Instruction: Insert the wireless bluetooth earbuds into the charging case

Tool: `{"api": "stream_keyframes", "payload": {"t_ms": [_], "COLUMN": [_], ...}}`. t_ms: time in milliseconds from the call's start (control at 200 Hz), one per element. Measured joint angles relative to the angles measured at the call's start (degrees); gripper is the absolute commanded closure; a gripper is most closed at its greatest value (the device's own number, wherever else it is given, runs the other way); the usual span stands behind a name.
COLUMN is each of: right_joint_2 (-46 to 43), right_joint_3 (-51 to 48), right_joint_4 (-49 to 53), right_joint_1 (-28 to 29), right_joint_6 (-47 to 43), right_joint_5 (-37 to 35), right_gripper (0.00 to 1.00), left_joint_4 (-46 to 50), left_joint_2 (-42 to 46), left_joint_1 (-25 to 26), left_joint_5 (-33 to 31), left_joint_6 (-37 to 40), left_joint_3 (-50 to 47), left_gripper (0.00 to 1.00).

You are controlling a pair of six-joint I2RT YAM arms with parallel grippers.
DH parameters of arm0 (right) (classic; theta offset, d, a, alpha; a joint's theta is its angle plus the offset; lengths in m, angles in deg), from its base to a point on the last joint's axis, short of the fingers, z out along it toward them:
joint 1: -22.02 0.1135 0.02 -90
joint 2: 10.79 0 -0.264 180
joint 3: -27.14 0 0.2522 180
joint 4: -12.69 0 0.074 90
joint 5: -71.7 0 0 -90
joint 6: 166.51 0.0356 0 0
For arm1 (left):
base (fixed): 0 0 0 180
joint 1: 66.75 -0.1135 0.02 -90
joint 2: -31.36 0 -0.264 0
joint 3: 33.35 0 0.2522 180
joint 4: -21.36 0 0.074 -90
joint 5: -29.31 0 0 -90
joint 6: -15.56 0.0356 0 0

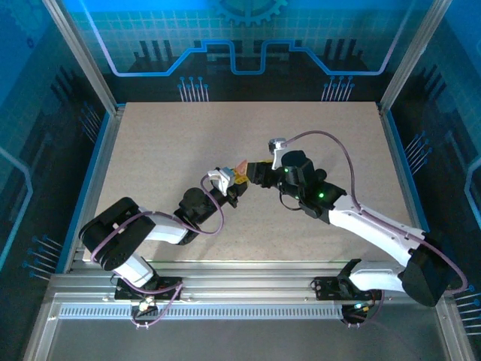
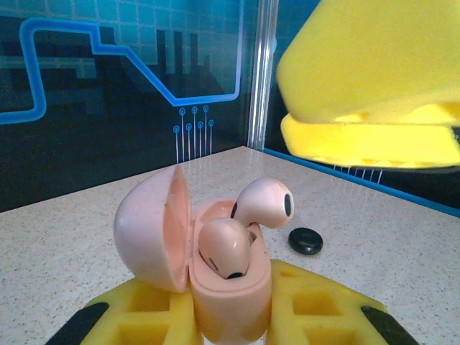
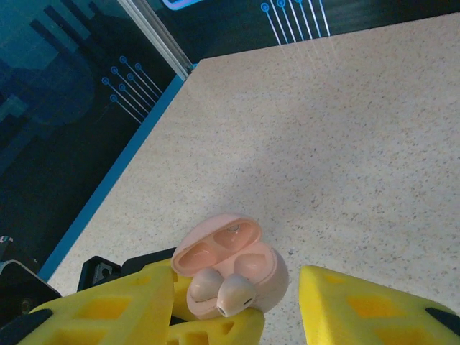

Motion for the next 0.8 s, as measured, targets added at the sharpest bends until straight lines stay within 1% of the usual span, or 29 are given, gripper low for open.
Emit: {"api": "stream_keyframes", "payload": {"t_ms": [190, 300, 425, 460, 560, 690, 800], "right_joint_2": [-1.55, -3.08, -6.08, -6.91, -8.9, -11.37, -12.63], "right_joint_3": [-0.26, -0.57, -2.73, -3.32, -4.37, -4.83, -4.83], "right_joint_4": [0.72, 0.92, 0.85, 0.98, 1.55, 2.14, 2.89], "right_joint_1": [-0.7, -1.42, -2.62, -3.02, -4.52, -6.93, -9.03], "right_joint_6": [-1.22, -2.51, -4.61, -5.2, -6.82, -9.92, -13.57], "right_joint_5": [-0.26, -0.37, -0.11, 0.04, 0.79, 4.07, 9.01], "right_gripper": [0.47, 0.47, 0.4, 0.36, 0.31, 0.31, 0.3], "left_joint_4": [0.37, 1.33, 2.78, 3.34, 5.2, 8.28, 11.45], "left_joint_2": [0.68, 2.01, 3.32, 3.63, 4.72, 6.91, 9.07], "left_joint_1": [0.0, 0.0, 0.0, 0.0, 0.0, 0.0, 0.0], "left_joint_5": [0.07, 0.44, 1.62, 2.03, 3.41, 5.07, 6.88], "left_joint_6": [0.0, 0.0, -0.02, -0.02, -0.04, 0.02, 0.07], "left_joint_3": [0.0, 0.0, 0.0, 0.0, 0.0, 0.0, 0.22], "left_gripper": [0.83, 0.83, 0.83, 0.83, 0.83, 0.83, 0.83]}}
